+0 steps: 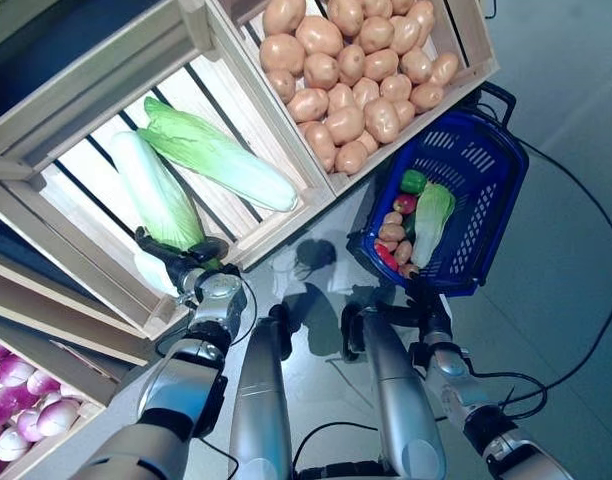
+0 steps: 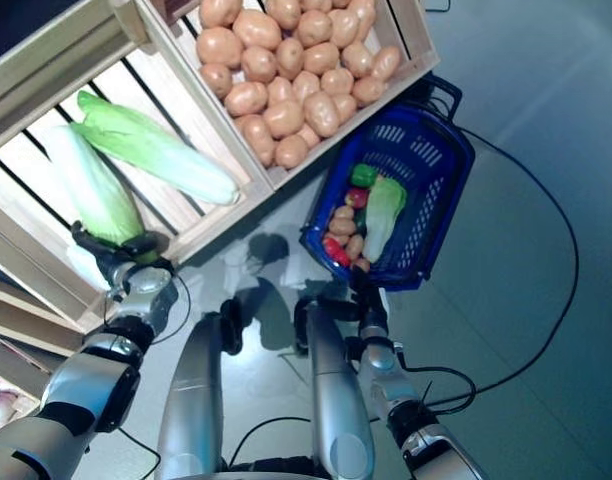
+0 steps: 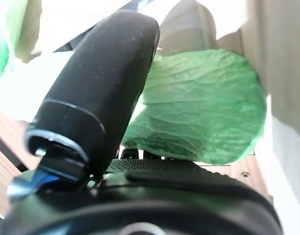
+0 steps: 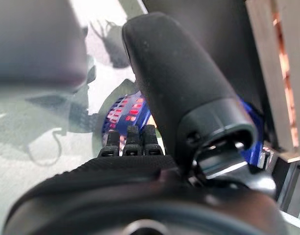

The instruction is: Put vegetables into the basket

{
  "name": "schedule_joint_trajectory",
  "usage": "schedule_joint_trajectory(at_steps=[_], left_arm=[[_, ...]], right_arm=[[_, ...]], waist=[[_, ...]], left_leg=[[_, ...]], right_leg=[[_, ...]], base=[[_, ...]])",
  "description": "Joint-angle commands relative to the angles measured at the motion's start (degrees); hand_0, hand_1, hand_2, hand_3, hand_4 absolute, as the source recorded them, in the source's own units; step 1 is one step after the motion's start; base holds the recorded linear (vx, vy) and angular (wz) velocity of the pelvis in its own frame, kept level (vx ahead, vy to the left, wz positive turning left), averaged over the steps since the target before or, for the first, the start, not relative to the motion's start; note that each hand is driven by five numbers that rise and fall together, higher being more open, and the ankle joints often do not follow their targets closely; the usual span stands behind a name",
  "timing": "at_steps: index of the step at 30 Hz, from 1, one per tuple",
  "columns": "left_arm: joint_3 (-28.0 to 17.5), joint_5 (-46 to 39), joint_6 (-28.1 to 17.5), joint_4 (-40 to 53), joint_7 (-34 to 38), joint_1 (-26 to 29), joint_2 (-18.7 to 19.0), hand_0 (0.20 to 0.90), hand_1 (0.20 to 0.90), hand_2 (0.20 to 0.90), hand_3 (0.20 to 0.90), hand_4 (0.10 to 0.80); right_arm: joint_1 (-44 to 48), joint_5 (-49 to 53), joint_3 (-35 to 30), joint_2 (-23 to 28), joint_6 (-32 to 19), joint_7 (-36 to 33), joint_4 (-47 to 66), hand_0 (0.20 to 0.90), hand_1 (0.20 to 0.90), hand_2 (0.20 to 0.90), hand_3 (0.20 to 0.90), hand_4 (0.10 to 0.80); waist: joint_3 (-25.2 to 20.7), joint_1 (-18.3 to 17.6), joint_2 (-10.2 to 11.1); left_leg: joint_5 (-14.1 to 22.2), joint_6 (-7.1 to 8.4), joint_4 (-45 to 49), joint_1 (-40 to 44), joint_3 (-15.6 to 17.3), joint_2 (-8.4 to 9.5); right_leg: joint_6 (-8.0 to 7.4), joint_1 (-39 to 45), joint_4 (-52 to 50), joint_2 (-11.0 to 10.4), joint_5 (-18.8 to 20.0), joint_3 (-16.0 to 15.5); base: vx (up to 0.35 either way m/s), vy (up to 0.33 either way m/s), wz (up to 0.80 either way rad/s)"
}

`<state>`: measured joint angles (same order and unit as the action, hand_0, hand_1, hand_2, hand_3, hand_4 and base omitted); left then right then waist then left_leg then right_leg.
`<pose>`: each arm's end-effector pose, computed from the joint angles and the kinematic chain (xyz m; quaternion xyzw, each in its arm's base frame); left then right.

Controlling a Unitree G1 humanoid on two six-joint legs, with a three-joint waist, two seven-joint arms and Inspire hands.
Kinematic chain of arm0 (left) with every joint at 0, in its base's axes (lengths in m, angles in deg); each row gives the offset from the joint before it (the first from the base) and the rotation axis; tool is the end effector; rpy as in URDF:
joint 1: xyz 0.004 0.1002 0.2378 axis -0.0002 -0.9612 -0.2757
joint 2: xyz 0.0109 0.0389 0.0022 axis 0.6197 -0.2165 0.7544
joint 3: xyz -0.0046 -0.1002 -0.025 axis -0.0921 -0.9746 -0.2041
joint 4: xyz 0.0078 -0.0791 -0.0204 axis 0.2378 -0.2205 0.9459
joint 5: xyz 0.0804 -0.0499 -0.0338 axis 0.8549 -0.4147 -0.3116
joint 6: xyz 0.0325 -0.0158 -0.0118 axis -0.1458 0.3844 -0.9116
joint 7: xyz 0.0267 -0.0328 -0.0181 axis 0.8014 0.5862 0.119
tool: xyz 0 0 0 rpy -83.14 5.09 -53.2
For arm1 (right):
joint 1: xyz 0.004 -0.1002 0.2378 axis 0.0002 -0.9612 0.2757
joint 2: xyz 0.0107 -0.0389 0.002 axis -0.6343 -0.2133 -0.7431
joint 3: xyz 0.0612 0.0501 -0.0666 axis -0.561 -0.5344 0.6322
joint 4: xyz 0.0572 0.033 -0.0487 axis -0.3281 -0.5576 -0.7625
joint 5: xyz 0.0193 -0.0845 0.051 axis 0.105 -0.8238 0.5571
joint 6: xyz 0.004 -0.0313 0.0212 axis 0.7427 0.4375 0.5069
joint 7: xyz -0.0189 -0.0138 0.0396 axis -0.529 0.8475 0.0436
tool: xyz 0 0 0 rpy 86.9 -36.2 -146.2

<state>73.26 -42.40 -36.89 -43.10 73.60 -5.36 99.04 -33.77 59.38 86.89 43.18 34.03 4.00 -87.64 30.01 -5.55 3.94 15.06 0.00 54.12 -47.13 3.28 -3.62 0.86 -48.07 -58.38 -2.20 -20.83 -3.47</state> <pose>0.3294 0.2030 0.0725 -0.0264 0.0743 0.5120 0.8553 0.2339 -0.1602 -0.0170 0.0091 0.1491 -0.0821 0.9854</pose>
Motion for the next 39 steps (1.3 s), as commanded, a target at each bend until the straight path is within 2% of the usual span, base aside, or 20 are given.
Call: schedule_joint_trajectory(at_steps=[1,2,3,8,11,19,23,27,31,36,39], left_arm=[[-0.3,-5.7,0.4,-3.1,-11.4,5.8,6.7,0.552,0.552,0.552,0.552,0.568],[-0.1,-5.8,0.2,-3.0,-11.4,6.0,7.1,0.448,0.448,0.448,0.448,0.499],[-0.2,-6.5,0.3,-2.6,-11.9,6.2,7.4,0.300,0.300,0.300,0.300,0.400],[-0.8,-7.6,-0.3,-2.1,-13.2,5.2,8.6,0.300,0.300,0.300,0.300,0.400],[-0.7,-4.5,1.0,-0.9,-12.9,4.4,8.8,0.300,0.300,0.300,0.300,0.400],[-0.9,-2.9,0.9,1.3,-12.6,1.1,8.7,0.300,0.300,0.300,0.300,0.400],[-1.4,-2.6,-0.4,3.9,-12.6,-2.0,8.4,0.300,0.300,0.300,0.300,0.400],[-2.9,-4.3,-5.2,6.3,-12.9,-5.0,7.9,0.300,0.300,0.300,0.300,0.400],[-3.6,-2.5,-9.4,14.3,-12.4,-11.2,6.0,0.300,0.300,0.300,0.300,0.400],[-1.3,9.7,-16.2,32.1,-9.7,-22.7,0.0,0.300,0.300,0.300,0.300,0.400],[0.6,14.3,-17.1,38.6,-10.1,-26.9,-2.1,0.300,0.300,0.300,0.300,0.400]], right_arm=[[0.5,2.8,0.6,1.2,-4.8,-3.4,4.7,0.900,0.900,0.900,0.900,0.800],[0.6,2.7,0.6,1.2,-4.8,-3.5,4.8,0.900,0.900,0.900,0.900,0.800],[0.6,2.8,0.6,1.5,-4.8,-3.6,5.1,0.900,0.900,0.900,0.900,0.800],[0.8,2.9,0.3,2.2,-4.7,-2.8,4.8,0.900,0.900,0.900,0.900,0.800],[0.5,2.6,0.2,2.3,-4.9,-2.2,4.9,0.900,0.900,0.900,0.900,0.800],[-0.6,2.4,-0.4,2.5,-5.5,-1.3,4.3,0.900,0.900,0.900,0.900,0.800],[-1.4,2.9,-1.2,2.5,-6.6,-1.0,4.7,0.900,0.900,0.900,0.900,0.800],[-2.3,3.6,-2.6,2.3,-6.5,-0.9,5.5,0.900,0.900,0.900,0.900,0.800],[-6.3,4.4,-4.9,2.0,-6.0,0.0,8.0,0.900,0.900,0.900,0.900,0.800],[-12.1,2.8,-8.1,0.1,-6.3,1.1,17.3,0.900,0.900,0.900,0.900,0.800],[-12.8,2.2,-9.1,-1.2,-7.8,2.7,19.9,0.900,0.900,0.900,0.900,0.800]], waist=[[-0.2,-2.2,0.5],[-0.2,-2.3,0.5],[-0.2,-2.3,0.5],[-0.2,-2.1,0.2],[-0.2,-1.9,0.1],[-0.3,-1.8,-0.3],[-1.3,-1.5,-0.7],[-3.3,-1.6,-1.2],[-5.7,-1.2,-1.8],[-7.8,0.7,-2.8],[-9.1,1.7,-3.0]], left_leg=[[6.7,-5.66,2.0,3.4,6.3,2.52],[6.8,-5.61,2.2,3.2,6.3,2.51],[6.9,-5.58,2.3,3.0,6.3,2.43],[7.7,-5.47,3.4,3.1,6.2,2.33],[7.8,-5.31,3.6,3.5,6.1,2.39],[7.3,-4.79,1.2,9.2,6.1,2.36],[6.5,-4.63,-1.8,13.7,6.3,2.51],[7.2,-4.82,-3.0,17.2,6.9,2.39],[7.5,-4.71,-4.5,21.7,6.5,2.93],[6.4,-4.73,-9.7,28.2,4.6,5.23],[5.6,-4.81,-12.5,30.9,3.7,5.99]], right_leg=[[1.28,1.6,2.3,1.1,2.8,-0.1],[1.32,1.3,2.0,1.2,2.7,0.0],[1.48,1.1,1.9,1.2,2.6,-0.1],[1.97,1.1,0.8,1.3,1.7,-0.4],[2.16,1.6,0.7,1.4,1.5,-0.4],[2.35,7.1,2.5,1.3,1.2,-0.2],[2.00,11.0,4.9,1.0,1.7,0.1],[2.03,14.2,5.4,0.2,0.9,-0.1],[2.16,18.9,6.3,-1.0,0.2,-0.6],[1.58,25.8,10.1,-2.5,0.8,-1.2],[1.25,28.6,12.0,-3.1,1.3,-1.9]], base=[[-0.029,-0.001,-0.05],[-0.025,-0.007,-0.05],[0.000,0.000,0.00],[-0.011,-0.007,0.03],[-0.022,-0.024,0.18],[-0.004,-0.024,0.04],[-0.004,-0.002,-0.01],[0.009,-0.009,-0.05],[0.100,-0.005,-0.04],[0.079,-0.015,0.05],[0.060,-0.036,0.06]])
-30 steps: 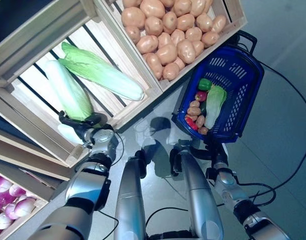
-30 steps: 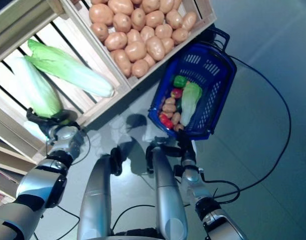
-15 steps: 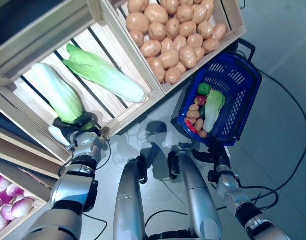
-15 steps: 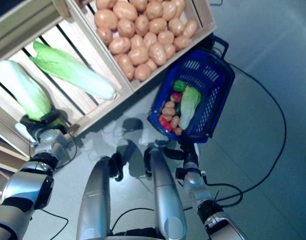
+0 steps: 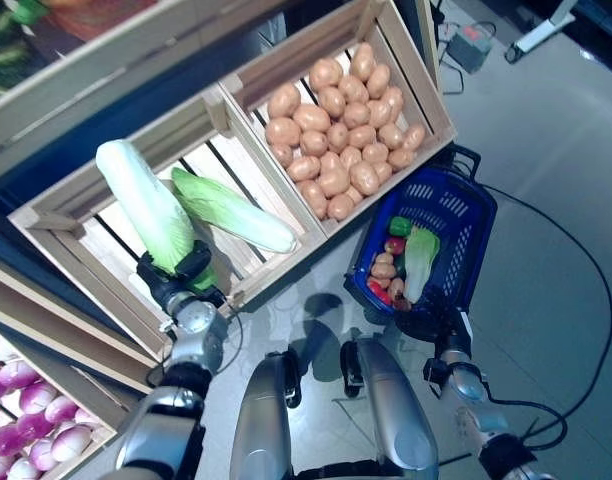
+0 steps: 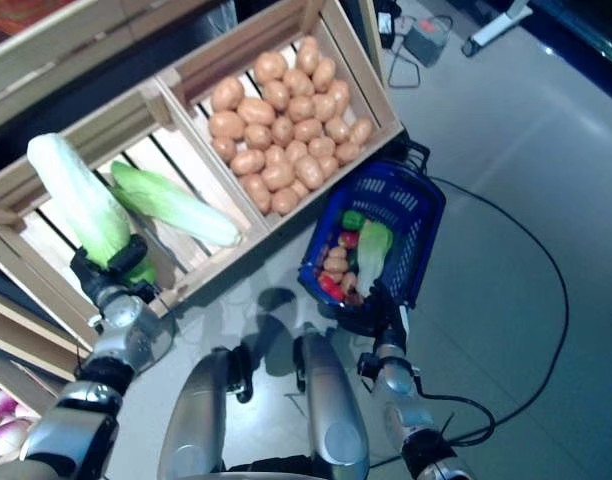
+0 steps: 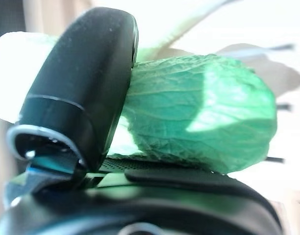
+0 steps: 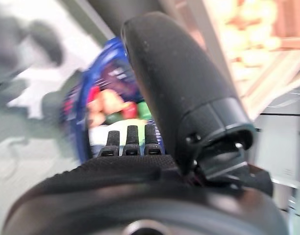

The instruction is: Put vegetables into the basket

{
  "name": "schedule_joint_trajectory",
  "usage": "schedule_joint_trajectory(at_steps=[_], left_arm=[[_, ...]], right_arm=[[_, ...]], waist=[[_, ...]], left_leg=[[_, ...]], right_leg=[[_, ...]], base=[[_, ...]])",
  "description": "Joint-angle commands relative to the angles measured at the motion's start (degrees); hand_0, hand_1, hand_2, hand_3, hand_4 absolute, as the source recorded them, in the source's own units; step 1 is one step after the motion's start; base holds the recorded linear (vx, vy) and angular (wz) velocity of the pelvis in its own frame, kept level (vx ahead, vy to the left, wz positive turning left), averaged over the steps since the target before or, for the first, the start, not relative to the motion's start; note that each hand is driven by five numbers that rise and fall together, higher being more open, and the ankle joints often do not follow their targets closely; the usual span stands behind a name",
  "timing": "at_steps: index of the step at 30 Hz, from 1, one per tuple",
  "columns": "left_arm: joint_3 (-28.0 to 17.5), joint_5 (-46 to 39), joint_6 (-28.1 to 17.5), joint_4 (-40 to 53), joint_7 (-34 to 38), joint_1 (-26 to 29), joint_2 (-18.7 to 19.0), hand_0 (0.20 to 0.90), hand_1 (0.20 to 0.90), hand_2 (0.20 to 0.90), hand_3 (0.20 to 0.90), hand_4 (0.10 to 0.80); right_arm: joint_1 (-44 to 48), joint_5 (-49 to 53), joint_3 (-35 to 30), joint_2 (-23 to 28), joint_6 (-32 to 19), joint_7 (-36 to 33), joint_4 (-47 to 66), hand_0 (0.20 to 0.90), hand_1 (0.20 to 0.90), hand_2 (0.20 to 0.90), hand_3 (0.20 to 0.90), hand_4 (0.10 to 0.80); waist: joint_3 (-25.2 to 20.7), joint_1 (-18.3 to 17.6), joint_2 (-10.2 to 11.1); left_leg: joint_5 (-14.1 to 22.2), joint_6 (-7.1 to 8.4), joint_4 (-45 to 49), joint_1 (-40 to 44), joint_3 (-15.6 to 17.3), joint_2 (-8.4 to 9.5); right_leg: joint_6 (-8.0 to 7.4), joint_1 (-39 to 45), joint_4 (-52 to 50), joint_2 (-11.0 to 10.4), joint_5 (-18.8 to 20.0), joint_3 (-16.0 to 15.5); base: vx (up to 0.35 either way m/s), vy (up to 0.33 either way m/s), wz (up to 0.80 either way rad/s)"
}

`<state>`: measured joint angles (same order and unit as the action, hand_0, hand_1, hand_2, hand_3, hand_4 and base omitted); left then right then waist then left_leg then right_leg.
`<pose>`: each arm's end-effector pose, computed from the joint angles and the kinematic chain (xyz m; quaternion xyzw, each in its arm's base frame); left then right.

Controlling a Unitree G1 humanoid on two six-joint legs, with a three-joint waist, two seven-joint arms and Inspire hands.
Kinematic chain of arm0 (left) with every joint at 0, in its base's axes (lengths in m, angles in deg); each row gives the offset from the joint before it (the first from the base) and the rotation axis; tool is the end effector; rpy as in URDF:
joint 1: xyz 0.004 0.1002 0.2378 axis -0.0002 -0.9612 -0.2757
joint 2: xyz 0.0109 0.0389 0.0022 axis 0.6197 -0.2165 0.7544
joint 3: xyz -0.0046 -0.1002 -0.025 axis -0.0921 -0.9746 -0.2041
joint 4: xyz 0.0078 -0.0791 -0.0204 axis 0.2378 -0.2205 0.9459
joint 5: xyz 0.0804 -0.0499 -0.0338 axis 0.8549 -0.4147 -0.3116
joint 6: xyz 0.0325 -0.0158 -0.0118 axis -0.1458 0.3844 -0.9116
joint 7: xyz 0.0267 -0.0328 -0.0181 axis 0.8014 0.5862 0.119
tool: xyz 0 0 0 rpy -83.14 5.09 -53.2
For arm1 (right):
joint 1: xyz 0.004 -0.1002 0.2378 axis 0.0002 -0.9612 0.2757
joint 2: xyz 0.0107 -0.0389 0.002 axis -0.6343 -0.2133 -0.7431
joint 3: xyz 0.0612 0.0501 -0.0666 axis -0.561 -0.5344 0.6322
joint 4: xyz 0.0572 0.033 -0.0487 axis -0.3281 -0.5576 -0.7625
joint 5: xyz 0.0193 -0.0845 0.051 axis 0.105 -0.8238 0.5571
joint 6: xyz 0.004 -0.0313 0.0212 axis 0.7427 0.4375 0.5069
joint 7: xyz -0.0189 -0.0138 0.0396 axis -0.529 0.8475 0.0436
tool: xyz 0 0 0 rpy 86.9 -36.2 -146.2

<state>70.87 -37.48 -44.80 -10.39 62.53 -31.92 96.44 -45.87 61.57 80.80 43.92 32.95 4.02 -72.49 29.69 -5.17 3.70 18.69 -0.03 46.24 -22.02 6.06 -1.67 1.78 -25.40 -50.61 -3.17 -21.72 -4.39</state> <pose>0.2628 0.1946 0.0378 -0.0862 -0.0257 0.3886 0.9170 0.2011 -0.1716 -0.0134 0.0848 0.1182 -0.1179 0.9823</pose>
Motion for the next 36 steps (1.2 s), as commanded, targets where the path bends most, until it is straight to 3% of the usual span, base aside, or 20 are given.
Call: schedule_joint_trajectory(at_steps=[1,4,7,11,18,26,36], left_arm=[[3.8,10.1,-8.2,9.8,-0.7,-2.7,0.3,0.300,0.300,0.300,0.300,0.400],[4.4,11.8,-7.2,14.7,-2.8,-5.7,1.4,0.300,0.300,0.300,0.300,0.400],[4.7,15.4,-7.3,18.5,-6.7,-7.9,3.7,0.300,0.300,0.300,0.300,0.400],[6.2,19.4,-6.6,20.2,-9.9,-8.9,5.5,0.300,0.300,0.300,0.300,0.400],[9.7,24.3,-5.1,20.2,-14.2,-8.8,8.0,0.300,0.300,0.300,0.300,0.400],[14.3,33.8,-3.4,15.7,-14.8,-4.6,8.7,0.300,0.300,0.300,0.300,0.400],[18.9,44.6,-4.7,10.4,-10.2,-3.2,9.5,0.300,0.300,0.300,0.300,0.400]], right_arm=[[-0.9,0.8,-3.5,-2.7,-7.3,4.6,6.7,0.900,0.900,0.900,0.900,0.800],[-1.2,2.1,-4.0,-3.4,-8.0,9.7,10.3,0.900,0.900,0.900,0.900,0.800],[-1.3,5.1,-4.4,-3.1,-9.4,20.6,14.3,0.900,0.900,0.900,0.900,0.800],[-0.6,8.6,-4.6,-2.6,-10.1,27.3,16.9,0.900,0.900,0.900,0.900,0.800],[2.2,17.4,-5.9,-0.6,-9.3,36.4,21.9,0.900,0.900,0.900,0.900,0.800],[7.8,24.5,-7.8,-0.4,-3.7,40.8,27.3,0.900,0.900,0.900,0.900,0.800],[10.2,30.3,-6.9,-1.4,-0.4,42.9,29.3,0.900,0.900,0.900,0.900,0.800]], waist=[[-9.9,2.0,-2.8],[-11.6,2.9,-2.6],[-13.6,3.7,-2.4],[-15.6,4.3,-2.1],[-20.5,4.8,-1.8],[-24.8,4.7,-2.2],[-26.4,4.4,-2.1]], left_leg=[[1.1,-4.76,-7.0,8.0,0.2,4.53],[-0.3,-4.76,-10.8,11.3,-0.9,5.00],[-1.8,-4.42,-15.7,15.4,-1.4,4.88],[-3.6,-3.72,-21.5,19.3,-1.9,4.59],[-10.9,-2.46,-39.1,27.0,-3.0,4.62],[-15.3,-2.21,-51.2,31.0,-2.5,4.60],[-14.6,-2.71,-51.2,31.3,-0.3,4.42]], right_leg=[[0.18,8.4,6.3,-2.5,2.7,-1.6],[0.05,12.2,10.0,-2.9,3.7,-2.6],[-0.13,16.7,15.5,-2.5,4.9,-3.6],[-0.29,21.4,22.6,-1.6,6.4,-4.3],[-1.67,29.9,42.3,0.9,14.4,-4.2],[-2.58,33.8,53.3,2.4,19.3,-4.7],[-2.83,34.3,55.6,2.5,20.7,-3.1]], base=[[0.100,-0.055,0.22],[0.101,-0.052,0.22],[0.086,-0.053,0.10],[0.057,-0.060,0.12],[0.039,-0.052,0.03],[0.000,-0.004,0.00],[0.001,0.008,-0.05]])
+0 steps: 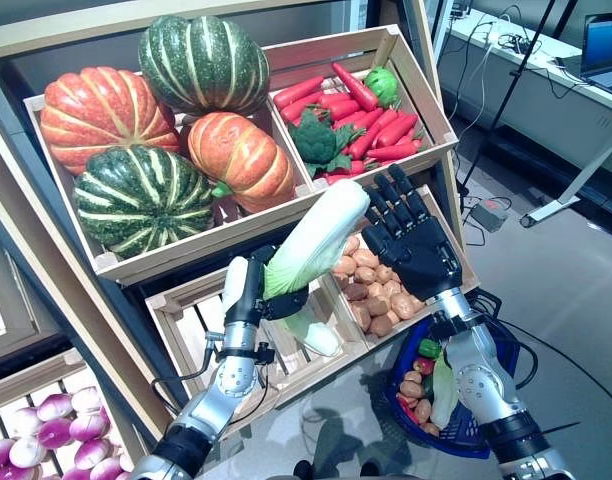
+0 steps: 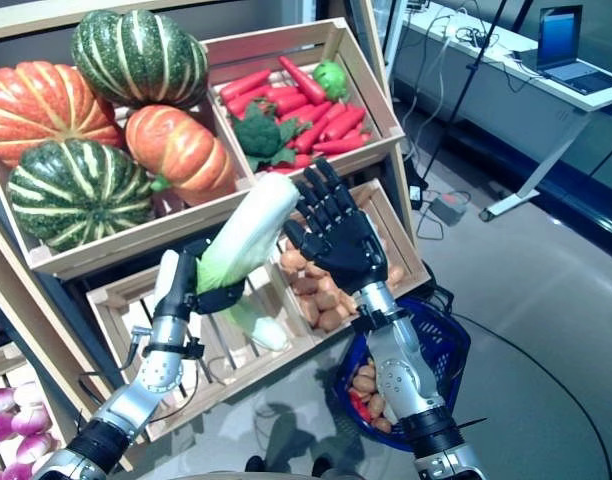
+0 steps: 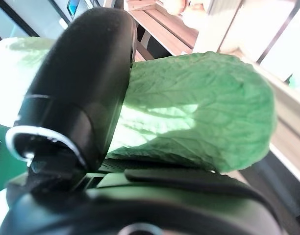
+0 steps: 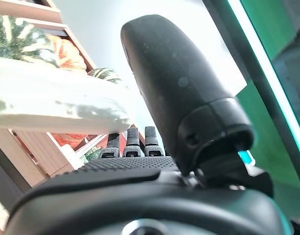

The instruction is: Put vegetables into the basket

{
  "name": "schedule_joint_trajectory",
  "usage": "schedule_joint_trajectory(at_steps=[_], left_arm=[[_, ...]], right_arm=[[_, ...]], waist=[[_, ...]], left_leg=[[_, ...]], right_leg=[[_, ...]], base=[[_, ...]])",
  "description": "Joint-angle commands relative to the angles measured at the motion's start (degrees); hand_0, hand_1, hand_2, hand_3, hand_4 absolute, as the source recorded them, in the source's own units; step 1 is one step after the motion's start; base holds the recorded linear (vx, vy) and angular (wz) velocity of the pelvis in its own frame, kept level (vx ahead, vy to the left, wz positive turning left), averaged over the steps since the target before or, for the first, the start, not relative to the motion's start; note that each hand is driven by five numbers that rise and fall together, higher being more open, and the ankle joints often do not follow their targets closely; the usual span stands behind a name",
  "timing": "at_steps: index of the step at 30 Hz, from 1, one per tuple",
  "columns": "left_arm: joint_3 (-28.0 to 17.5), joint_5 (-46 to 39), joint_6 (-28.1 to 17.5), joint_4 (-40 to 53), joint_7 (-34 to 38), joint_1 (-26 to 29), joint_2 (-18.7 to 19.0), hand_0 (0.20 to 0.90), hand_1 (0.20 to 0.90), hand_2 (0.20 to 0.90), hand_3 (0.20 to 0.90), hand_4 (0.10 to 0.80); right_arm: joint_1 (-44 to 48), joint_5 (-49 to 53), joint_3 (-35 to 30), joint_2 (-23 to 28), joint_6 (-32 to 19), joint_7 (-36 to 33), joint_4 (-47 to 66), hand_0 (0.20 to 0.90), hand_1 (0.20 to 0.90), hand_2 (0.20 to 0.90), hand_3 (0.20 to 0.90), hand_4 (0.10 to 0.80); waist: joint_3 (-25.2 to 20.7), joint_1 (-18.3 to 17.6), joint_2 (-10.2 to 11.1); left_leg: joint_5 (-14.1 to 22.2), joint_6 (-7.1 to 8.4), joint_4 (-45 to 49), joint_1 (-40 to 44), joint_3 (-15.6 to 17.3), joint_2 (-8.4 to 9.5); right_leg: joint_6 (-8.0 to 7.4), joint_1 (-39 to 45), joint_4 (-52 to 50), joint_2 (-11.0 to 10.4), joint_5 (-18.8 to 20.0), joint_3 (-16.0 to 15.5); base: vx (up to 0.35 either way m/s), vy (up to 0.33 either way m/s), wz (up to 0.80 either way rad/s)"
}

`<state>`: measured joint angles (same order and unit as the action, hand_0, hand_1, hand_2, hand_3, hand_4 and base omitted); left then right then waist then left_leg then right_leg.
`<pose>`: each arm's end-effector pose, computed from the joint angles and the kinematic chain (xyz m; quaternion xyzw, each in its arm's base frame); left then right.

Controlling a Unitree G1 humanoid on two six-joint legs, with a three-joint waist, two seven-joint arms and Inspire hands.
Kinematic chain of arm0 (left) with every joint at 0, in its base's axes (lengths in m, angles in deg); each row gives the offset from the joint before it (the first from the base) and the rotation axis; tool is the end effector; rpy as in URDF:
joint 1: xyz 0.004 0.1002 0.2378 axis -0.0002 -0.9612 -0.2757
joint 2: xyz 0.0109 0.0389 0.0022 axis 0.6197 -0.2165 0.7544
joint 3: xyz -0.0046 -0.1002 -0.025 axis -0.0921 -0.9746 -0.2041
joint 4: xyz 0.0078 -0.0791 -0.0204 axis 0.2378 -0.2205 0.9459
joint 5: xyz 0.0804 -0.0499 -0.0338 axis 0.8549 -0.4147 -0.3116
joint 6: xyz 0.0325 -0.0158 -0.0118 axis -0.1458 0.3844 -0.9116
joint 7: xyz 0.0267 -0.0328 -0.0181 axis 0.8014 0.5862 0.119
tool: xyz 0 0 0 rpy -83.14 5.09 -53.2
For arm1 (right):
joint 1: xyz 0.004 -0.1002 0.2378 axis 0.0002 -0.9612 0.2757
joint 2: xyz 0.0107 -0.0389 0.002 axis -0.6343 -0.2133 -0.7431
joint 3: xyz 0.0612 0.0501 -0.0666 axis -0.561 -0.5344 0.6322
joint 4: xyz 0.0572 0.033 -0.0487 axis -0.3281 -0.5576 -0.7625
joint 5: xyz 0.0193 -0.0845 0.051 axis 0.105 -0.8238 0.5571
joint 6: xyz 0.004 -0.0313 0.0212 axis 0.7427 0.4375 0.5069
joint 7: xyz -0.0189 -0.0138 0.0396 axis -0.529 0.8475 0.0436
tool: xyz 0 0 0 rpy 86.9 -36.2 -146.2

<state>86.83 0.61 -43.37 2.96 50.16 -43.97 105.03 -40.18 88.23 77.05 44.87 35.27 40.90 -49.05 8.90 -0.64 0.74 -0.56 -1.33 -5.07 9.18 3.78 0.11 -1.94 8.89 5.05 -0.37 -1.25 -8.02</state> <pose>0.2119 0.1744 0.0140 0.2892 -0.1174 0.0482 0.9488 0.2341 -0.1581 0.0769 0.3368 -0.1331 0.2432 0.8998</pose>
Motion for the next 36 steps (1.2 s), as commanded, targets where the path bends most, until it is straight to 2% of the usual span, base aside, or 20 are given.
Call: schedule_joint_trajectory(at_steps=[1,5,16,18,25,36], left_arm=[[3.1,7.0,-6.6,-3.0,2.5,8.9,0.9,0.300,0.300,0.300,0.300,0.400],[3.8,9.3,-8.1,-2.5,5.6,9.4,1.0,0.300,0.300,0.300,0.300,0.400],[4.8,13.6,-11.1,1.1,8.8,9.7,1.2,0.300,0.300,0.300,0.300,0.400],[5.0,15.2,-11.9,1.4,9.9,9.7,1.3,0.300,0.300,0.300,0.300,0.400],[5.8,17.9,-13.0,5.5,12.6,10.6,1.9,0.300,0.300,0.300,0.300,0.400],[9.0,16.5,-13.7,8.7,9.4,12.3,0.4,0.300,0.300,0.300,0.300,0.400]], right_arm=[[4.7,4.2,-2.9,-2.4,-2.4,5.6,5.5,0.900,0.900,0.900,0.900,0.800],[4.5,5.5,-2.2,-3.0,-1.1,3.8,3.9,0.900,0.900,0.900,0.900,0.800],[1.0,9.7,-0.6,-4.6,0.4,4.6,-0.4,0.900,0.900,0.900,0.900,0.800],[0.8,8.7,-0.4,-4.5,0.1,3.9,-1.0,0.900,0.900,0.900,0.900,0.800],[0.4,-7.3,-0.1,-1.6,-3.5,-6.0,-3.9,0.900,0.900,0.900,0.900,0.800],[2.1,-6.4,1.9,-2.1,-2.1,-5.1,-6.1,0.900,0.900,0.900,0.900,0.800]], waist=[[-5.6,-0.1,0.8],[-5.5,-0.1,1.0],[-5.2,0.0,1.3],[-5.2,-0.1,1.3],[-5.0,-0.6,1.5],[-4.5,-0.4,1.7]], left_leg=[[4.7,-1.42,0.1,0.1,2.2,2.62],[4.9,-1.56,0.1,0.3,2.5,2.64],[5.5,-1.85,0.1,0.6,2.3,2.62],[5.6,-1.87,0.1,0.7,2.3,2.59],[5.9,-1.97,0.1,0.9,2.2,2.54],[6.1,-2.26,0.1,1.3,1.7,2.61]], right_leg=[[0.88,0.0,0.0,-0.3,0.3,0.5],[0.80,0.1,0.0,-0.3,0.1,0.5],[0.67,0.4,0.0,-0.3,-0.1,0.7],[0.68,0.5,0.0,-0.2,-0.2,0.7],[0.72,0.6,0.0,-0.1,-0.3,1.2],[0.91,1.1,0.0,0.1,-0.5,1.5]], base=[[0.004,0.009,-0.04],[0.008,0.016,-0.06],[0.002,0.003,-0.04],[0.000,0.000,0.00],[-0.001,0.001,-0.01],[0.000,0.000,0.00]])
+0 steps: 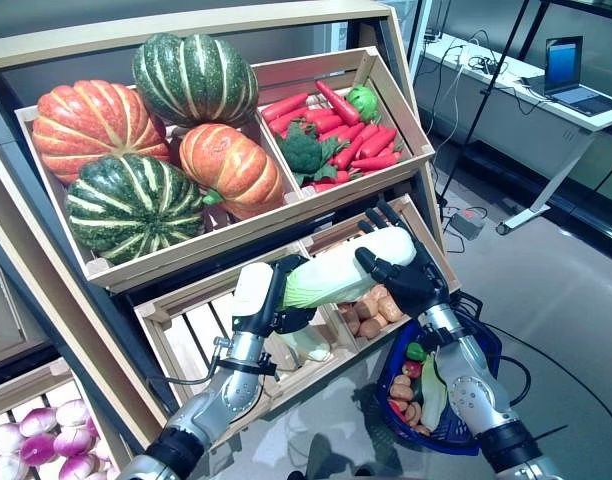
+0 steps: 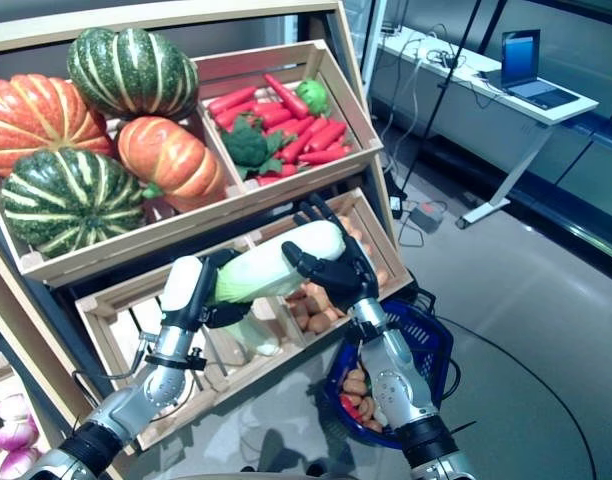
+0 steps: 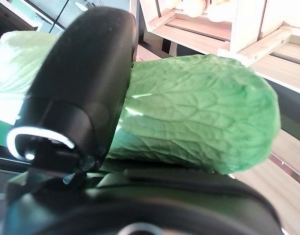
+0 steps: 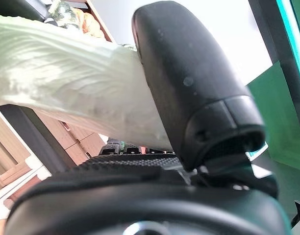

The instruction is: Put vegetables into the basket

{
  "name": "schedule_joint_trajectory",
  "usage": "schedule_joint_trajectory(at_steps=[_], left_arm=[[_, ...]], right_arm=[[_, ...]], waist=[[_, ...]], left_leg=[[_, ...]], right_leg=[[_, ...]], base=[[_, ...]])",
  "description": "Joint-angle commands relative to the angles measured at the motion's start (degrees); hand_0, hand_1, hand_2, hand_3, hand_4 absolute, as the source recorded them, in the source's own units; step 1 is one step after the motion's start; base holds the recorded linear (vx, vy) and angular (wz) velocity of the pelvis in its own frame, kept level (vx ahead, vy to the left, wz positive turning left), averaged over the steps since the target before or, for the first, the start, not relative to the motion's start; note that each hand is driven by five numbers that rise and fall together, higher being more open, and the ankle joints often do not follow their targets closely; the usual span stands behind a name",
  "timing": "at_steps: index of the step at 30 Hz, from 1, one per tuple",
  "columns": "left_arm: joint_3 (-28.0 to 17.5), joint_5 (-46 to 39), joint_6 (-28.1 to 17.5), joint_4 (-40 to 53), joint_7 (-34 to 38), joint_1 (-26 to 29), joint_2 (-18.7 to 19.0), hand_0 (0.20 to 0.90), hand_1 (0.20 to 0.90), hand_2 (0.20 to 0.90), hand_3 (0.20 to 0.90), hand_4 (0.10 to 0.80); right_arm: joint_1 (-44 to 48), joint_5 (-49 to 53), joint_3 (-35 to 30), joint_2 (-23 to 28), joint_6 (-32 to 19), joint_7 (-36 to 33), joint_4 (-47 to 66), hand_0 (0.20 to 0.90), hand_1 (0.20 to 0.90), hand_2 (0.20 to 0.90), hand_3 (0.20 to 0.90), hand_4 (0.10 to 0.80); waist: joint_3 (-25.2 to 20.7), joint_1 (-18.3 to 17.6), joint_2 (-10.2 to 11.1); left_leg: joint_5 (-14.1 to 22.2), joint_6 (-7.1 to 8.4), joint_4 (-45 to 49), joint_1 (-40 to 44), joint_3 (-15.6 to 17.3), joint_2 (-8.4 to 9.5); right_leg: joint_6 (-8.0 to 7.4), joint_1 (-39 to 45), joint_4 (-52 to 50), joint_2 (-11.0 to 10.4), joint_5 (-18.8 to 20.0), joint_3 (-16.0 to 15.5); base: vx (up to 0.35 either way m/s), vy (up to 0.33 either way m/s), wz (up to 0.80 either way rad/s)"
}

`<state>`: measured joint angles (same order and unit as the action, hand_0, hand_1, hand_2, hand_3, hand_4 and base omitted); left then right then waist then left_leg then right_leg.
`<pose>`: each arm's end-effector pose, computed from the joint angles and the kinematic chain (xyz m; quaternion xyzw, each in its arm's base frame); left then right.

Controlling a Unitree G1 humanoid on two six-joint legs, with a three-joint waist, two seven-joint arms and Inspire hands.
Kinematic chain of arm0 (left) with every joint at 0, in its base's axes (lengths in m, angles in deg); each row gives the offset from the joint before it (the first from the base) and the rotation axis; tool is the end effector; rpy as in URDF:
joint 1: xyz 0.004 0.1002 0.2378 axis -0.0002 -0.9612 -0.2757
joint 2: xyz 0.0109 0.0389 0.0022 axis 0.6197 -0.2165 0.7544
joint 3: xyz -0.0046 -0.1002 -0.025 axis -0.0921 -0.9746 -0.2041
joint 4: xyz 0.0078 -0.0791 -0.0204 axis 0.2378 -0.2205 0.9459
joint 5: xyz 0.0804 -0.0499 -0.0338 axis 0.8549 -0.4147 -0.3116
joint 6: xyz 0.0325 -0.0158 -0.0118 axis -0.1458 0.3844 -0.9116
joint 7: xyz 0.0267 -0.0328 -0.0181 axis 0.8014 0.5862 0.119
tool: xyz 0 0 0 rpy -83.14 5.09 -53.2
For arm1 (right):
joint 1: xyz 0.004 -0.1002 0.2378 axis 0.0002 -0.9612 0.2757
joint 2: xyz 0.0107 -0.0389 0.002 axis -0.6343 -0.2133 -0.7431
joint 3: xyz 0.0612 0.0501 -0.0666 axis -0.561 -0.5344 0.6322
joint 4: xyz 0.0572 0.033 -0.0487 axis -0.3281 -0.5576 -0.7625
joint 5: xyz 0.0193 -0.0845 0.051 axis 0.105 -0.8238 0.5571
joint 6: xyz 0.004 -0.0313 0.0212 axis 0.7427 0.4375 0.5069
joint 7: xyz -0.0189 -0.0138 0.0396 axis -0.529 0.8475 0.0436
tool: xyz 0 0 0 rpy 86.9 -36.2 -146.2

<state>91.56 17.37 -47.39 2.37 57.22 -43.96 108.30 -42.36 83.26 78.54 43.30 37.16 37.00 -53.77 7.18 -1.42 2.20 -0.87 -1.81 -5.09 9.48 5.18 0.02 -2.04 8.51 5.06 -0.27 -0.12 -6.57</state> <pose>0.2027 0.1724 0.0066 0.4020 -0.2092 -0.0087 0.8914 0.2268 -0.1533 0.0513 0.3139 -0.0541 0.2017 0.9262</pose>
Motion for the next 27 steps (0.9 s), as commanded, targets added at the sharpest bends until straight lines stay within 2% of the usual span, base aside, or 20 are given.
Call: schedule_joint_trajectory(at_steps=[1,2,3,4,5,13,25,26,27], left_arm=[[4.5,-0.3,-9.7,9.3,2.2,12.4,-3.0,0.300,0.300,0.300,0.300,0.400],[4.8,-0.3,-9.7,9.3,2.1,12.7,-3.0,0.300,0.300,0.300,0.300,0.400],[5.2,-0.5,-9.7,9.4,1.9,12.9,-3.1,0.300,0.300,0.300,0.300,0.400],[5.6,-0.6,-9.5,9.5,1.7,13.1,-3.3,0.300,0.300,0.300,0.300,0.400],[5.9,-0.8,-9.4,9.6,1.4,13.1,-3.5,0.300,0.300,0.300,0.300,0.400],[7.2,-3.2,-9.0,9.8,-0.1,12.5,-4.2,0.300,0.300,0.300,0.300,0.400],[7.3,-6.0,-7.5,9.3,-1.0,12.1,-4.7,0.300,0.300,0.300,0.300,0.400],[7.3,-6.5,-7.3,9.1,-1.7,12.0,-4.8,0.335,0.335,0.335,0.335,0.424],[7.3,-7.9,-6.3,8.7,-2.9,11.7,-4.9,0.900,0.900,0.900,0.900,0.800]], right_arm=[[4.4,-1.5,0.6,-0.7,-4.0,-1.2,-1.3,0.900,0.900,0.900,0.900,0.800],[4.7,-1.5,0.9,-0.7,-4.0,-1.2,-1.2,0.900,0.900,0.900,0.900,0.800],[5.1,-1.1,1.0,-0.8,-4.3,-1.0,-1.1,0.728,0.728,0.728,0.728,0.685],[5.3,-0.9,1.2,-1.1,-4.7,-1.0,-1.0,0.418,0.418,0.418,0.418,0.478],[5.6,-0.6,1.3,-1.4,-5.1,-0.7,-0.9,0.300,0.300,0.300,0.300,0.400],[6.6,2.6,1.2,-2.6,-5.5,0.7,0.3,0.300,0.300,0.300,0.300,0.400],[6.7,3.8,-0.1,-3.5,-7.9,-1.0,0.4,0.300,0.300,0.300,0.300,0.400],[6.6,3.7,-0.2,-3.6,-8.0,-0.9,0.3,0.300,0.300,0.300,0.300,0.400],[6.5,3.5,-0.4,-3.6,-8.2,-0.9,0.3,0.300,0.300,0.300,0.300,0.400]], waist=[[-2.8,0.3,0.3],[-2.7,0.4,0.3],[-2.7,0.4,0.3],[-2.6,0.4,0.3],[-2.7,0.4,0.2],[-2.9,0.6,0.1],[-2.9,0.7,0.2],[-3.0,0.7,0.2],[-3.0,0.6,0.1]], left_leg=[[6.4,-1.77,0.1,1.0,0.3,2.70],[6.4,-1.75,0.1,1.0,0.3,2.70],[6.4,-1.74,0.1,1.0,0.2,2.71],[6.5,-1.74,0.1,1.1,0.2,2.70],[6.5,-1.74,0.1,1.1,0.1,2.71],[6.6,-1.65,0.1,1.2,0.1,2.70],[6.5,-1.76,0.1,0.9,0.2,2.63],[6.5,-1.76,0.1,0.9,0.2,2.62],[6.6,-1.76,0.1,1.0,0.3,2.58]], right_leg=[[1.00,1.5,-0.1,0.0,-1.6,0.0],[0.98,1.5,-0.1,0.0,-1.6,0.0],[0.95,1.5,-0.1,0.0,-1.6,0.0],[0.95,1.6,-0.1,0.0,-1.6,-0.1],[0.94,1.6,-0.1,0.0,-1.6,-0.1],[0.82,1.7,-0.1,-0.1,-1.7,-0.4],[0.80,1.4,-0.1,-0.1,-1.6,-0.3],[0.80,1.4,-0.1,-0.1,-1.7,-0.3],[0.81,1.4,-0.1,-0.1,-1.7,-0.2]], base=[[0.000,0.000,0.00],[0.000,0.000,0.00],[0.000,0.000,0.00],[0.000,0.000,0.00],[0.000,0.000,0.00],[0.000,0.000,0.00],[0.000,0.000,0.00],[0.000,0.000,0.00],[0.000,0.000,0.00]])
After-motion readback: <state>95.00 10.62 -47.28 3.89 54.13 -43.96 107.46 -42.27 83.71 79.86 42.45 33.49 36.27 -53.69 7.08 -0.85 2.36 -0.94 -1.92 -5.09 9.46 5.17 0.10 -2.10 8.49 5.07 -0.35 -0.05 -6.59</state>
